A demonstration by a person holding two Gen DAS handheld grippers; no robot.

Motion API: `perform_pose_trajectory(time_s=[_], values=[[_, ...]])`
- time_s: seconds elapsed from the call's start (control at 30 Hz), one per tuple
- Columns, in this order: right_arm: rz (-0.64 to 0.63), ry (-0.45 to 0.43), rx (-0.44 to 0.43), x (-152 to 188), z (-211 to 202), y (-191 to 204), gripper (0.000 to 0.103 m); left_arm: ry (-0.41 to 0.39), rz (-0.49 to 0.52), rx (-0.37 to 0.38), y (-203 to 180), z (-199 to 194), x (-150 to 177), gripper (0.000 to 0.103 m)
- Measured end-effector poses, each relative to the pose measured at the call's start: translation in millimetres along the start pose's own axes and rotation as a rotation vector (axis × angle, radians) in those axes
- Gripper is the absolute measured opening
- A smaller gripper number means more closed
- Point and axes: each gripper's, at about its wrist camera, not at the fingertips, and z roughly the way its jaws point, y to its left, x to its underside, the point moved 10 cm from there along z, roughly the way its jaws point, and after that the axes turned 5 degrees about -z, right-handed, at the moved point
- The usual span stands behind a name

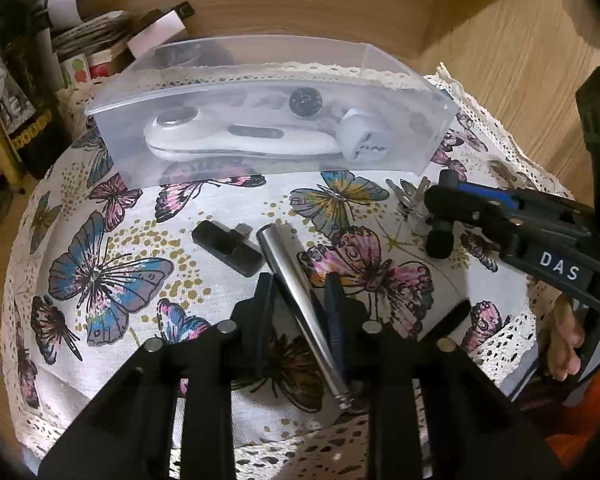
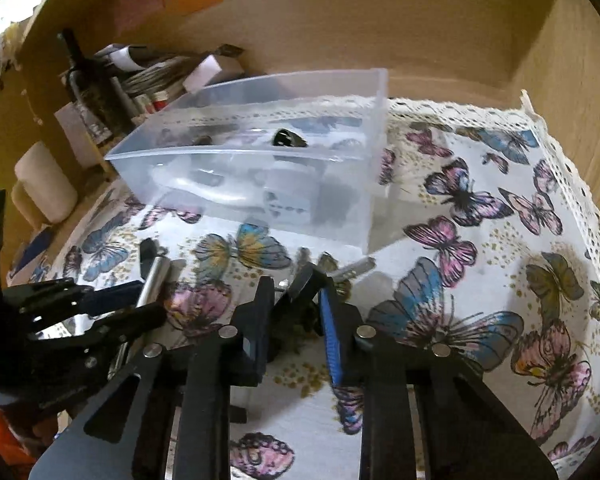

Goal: Organize rigid objects
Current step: 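Grasp the silver metal cylinder with the left tool while the right tool grasps a small black part, then stand the silver cylinder in the box with the left tool while the right tool releases the black part inside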

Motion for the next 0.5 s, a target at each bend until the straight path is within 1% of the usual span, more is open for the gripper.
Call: perform_pose_trajectory(time_s=[0.03, 0.13, 0.33, 0.5], values=[[-0.005, -0.004, -0.001, -1, -1, 0, 0.021, -0.003, 0.001, 0.013, -1, -1, 0, 0.015], [-0.005, -0.028, 0.001, -6, -6, 1, 0.021, -0.014, 0.010, 0.050, -3, -8, -1, 0.015], [0.009, -0.075, 0.009, -16, -20, -2, 0.021, -0.048, 0.018, 0.019, -2, -18, -7, 0.015], [0.012, -0.115, 0.009, -24, -29, 0, 0.021, -0.093, -0.002, 0.014, 1, -30, -19, 0.015]])
